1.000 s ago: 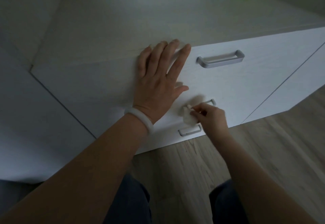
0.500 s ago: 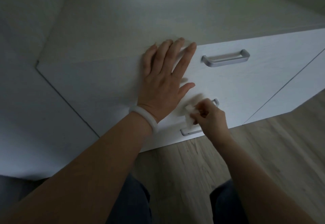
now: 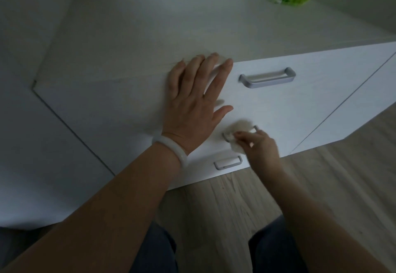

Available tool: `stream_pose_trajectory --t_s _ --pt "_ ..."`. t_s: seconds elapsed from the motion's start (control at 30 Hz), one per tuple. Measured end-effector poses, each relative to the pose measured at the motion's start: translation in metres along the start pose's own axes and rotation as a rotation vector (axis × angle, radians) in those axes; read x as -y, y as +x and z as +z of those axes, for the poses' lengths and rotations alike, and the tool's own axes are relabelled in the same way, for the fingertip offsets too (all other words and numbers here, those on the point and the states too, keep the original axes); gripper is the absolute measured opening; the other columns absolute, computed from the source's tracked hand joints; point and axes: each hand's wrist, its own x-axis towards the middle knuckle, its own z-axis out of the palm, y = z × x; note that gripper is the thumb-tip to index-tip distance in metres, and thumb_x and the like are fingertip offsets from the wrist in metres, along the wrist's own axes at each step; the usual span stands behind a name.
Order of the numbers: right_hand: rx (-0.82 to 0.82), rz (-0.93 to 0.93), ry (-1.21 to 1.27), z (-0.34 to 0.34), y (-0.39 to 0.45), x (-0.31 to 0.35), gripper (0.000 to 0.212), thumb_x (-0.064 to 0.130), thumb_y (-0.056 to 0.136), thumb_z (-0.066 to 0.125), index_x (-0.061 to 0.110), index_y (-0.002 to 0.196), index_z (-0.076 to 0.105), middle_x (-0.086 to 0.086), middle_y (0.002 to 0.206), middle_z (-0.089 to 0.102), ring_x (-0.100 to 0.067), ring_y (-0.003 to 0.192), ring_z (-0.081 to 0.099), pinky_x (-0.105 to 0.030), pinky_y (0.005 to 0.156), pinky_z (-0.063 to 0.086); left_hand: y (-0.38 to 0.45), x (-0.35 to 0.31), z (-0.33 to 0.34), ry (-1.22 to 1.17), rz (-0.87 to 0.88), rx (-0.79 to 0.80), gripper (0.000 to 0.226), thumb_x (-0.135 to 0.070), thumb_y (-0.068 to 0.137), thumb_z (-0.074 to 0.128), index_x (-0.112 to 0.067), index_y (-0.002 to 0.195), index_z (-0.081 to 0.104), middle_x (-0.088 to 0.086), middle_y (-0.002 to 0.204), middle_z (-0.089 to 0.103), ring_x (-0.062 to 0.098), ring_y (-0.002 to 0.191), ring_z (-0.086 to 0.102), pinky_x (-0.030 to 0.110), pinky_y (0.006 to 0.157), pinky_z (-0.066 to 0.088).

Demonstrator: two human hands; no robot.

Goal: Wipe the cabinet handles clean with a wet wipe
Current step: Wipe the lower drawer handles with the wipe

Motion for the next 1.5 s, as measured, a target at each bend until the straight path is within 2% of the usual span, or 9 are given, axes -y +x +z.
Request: stream_pose_trajectory --t_s 0.13,0.23,0.5,0.7,0.87,1.07,1.23,1.37,1.5 --pt "-0.178 0.008 -0.008 -0.004 0.003 -0.018 0.015 0.011 0.078 0.077 0.015 0.093 0.078 -0.008 0.094 0.067 -0.011 0.09 0.045 -0.016 0.084 0.034 0.0 0.003 0.0 -0.008 0.032 -0.002 0.082 -0.061 0.082 0.062 -0.021 0.148 0.038 0.007 0.148 0.045 0.026 0.132 0.033 0.045 0.115 0.013" --pt "-0.367 0.177 -0.06 -0.022 0.01 -0.038 0.007 0.006 0.081 0.072 0.005 0.086 0.076 -0.011 0.095 0.067 -0.03 0.1 0.047 -0.014 0.076 0.026 0.0 0.002 0.0 0.005 0.024 0.0 0.083 -0.061 0.081 0.063 -0.021 0.149 0.038 0.006 0.148 0.045 0.027 0.133 0.034 0.044 0.115 0.01" --pt "-0.02 -0.126 0.002 0.018 -0.014 -0.001 0.003 0.009 0.089 0.065 0.01 0.089 0.068 0.001 0.092 0.057 -0.011 0.077 0.053 -0.017 0.069 0.044 0.0 0.002 -0.005 0.041 0.045 0.044 0.086 -0.059 0.081 0.064 -0.02 0.151 0.032 0.008 0.151 0.041 0.027 0.135 0.031 0.044 0.117 0.006" --pt "-0.327 0.275 0.148 -0.005 0.014 -0.021 0.013 0.004 0.088 0.061 0.007 0.095 0.072 -0.007 0.099 0.06 -0.02 0.082 0.059 -0.013 0.071 0.034 -0.01 -0.001 -0.018 -0.006 0.09 0.135 0.087 -0.054 0.084 0.063 -0.017 0.154 0.027 0.012 0.162 0.017 0.034 0.149 0.012 0.049 0.12 -0.001" --pt "-0.297 0.209 0.172 0.016 0.007 -0.015 0.014 0.004 0.091 0.06 0.004 0.098 0.073 -0.002 0.108 0.048 -0.015 0.086 0.057 -0.023 0.077 0.045 -0.068 -0.004 0.009 0.032 0.239 0.344 0.088 -0.057 0.09 0.055 -0.014 0.156 0.016 0.009 0.164 0.003 0.033 0.151 -0.003 0.05 0.122 0.001" --pt "-0.181 -0.008 0.168 0.027 -0.004 -0.006 0.012 0.001 0.088 0.063 0.004 0.095 0.072 -0.003 0.1 0.049 -0.004 0.083 0.048 -0.005 0.076 0.042 -0.082 0.002 0.032 0.123 0.267 0.344 0.089 -0.066 0.091 0.044 -0.021 0.157 0.007 0.004 0.165 -0.002 0.027 0.15 -0.013 0.046 0.121 -0.009" --pt "-0.336 0.176 0.348 0.021 -0.006 -0.019 0.021 0.0 0.086 0.064 0.02 0.089 0.072 0.006 0.091 0.055 -0.014 0.081 0.06 -0.008 0.074 0.044 -0.082 0.001 0.035 0.131 0.268 0.308 0.089 -0.067 0.089 0.046 -0.021 0.157 0.012 0.002 0.164 0.001 0.026 0.15 -0.013 0.046 0.121 -0.01" --pt "-0.421 0.394 0.478 0.028 -0.009 -0.026 0.036 0.0 0.089 0.056 0.033 0.092 0.068 0.005 0.089 0.063 -0.019 0.085 0.064 -0.032 0.079 0.054 -0.084 -0.001 0.037 0.118 0.256 0.297 0.087 -0.066 0.091 0.045 -0.021 0.157 0.011 0.002 0.164 0.002 0.025 0.15 -0.015 0.046 0.12 -0.012" --pt "-0.431 0.468 0.543 0.04 -0.017 -0.022 0.034 0.002 0.088 0.059 0.035 0.095 0.061 0.003 0.083 0.064 -0.02 0.077 0.063 -0.038 0.07 0.057 -0.084 0.0 0.04 0.12 0.263 0.294 0.088 -0.064 0.09 0.048 -0.021 0.157 0.01 0.002 0.164 -0.002 0.026 0.148 -0.02 0.047 0.12 -0.013"
